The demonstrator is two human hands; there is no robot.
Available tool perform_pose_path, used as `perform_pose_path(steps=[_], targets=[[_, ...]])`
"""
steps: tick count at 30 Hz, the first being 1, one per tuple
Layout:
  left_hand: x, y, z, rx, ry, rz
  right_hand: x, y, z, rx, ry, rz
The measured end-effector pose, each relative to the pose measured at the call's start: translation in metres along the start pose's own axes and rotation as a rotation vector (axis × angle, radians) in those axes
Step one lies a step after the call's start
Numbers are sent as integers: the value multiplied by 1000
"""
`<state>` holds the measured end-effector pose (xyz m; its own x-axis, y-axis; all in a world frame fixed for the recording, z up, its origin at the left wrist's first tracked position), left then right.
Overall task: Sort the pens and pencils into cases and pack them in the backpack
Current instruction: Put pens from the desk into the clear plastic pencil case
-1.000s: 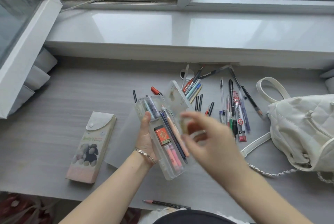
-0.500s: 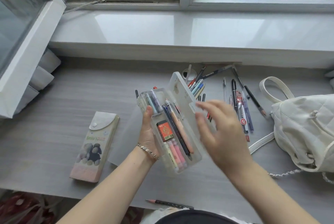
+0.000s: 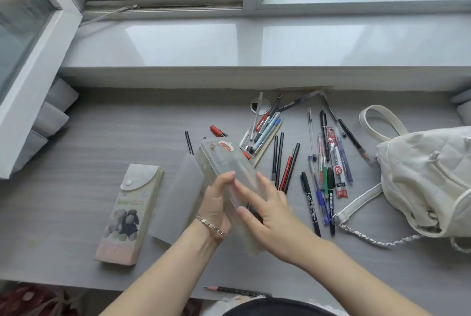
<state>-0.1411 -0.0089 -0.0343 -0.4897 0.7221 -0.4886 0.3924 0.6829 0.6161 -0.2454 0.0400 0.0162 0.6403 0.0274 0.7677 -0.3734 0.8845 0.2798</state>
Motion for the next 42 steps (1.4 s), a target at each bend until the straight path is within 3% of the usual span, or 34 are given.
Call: perform_pose_path(steps=[3, 5, 8, 15, 20, 24, 29, 35, 42], targets=[[-5, 2, -3, -25, -69, -73, -10, -2, 5, -121, -248, -6], [-7, 5, -8, -5, -105, -80, -21, -2, 12, -170, -532, -169], [-9, 9, -17, -7, -158, -67, -27, 1, 7, -14, -882, -338], [-22, 11, -26, 97, -309, -51, -27, 4, 10, -265, -839, -283], [-16, 13, -25, 126, -233, -22, -15, 13, 28, -275, -297, -228], [2, 10, -27, 0, -198, 13, -7, 15, 26, -228, -10, -244], [5, 9, -30, -94, -282, -95, -17, 18, 27, -258, -257, -188], [-3, 6, -25, -180, -247, -54, -16, 22, 38, -232, -456, -155], [-24, 7, -28, -352, -453, -73, -12, 16, 37, -197, -601, -154]])
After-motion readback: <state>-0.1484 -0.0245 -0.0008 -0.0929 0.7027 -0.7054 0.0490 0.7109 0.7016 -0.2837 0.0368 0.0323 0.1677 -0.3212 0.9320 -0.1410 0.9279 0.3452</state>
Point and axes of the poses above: each hand's wrist, its own y-axis away from the middle knuckle, its own z-axis out of the back of the hand, x = y × z, the point moved 3 cm from there along -y, towards the middle knuckle, and after that the axes turned 9 degrees about z, right-handed, at the moved point
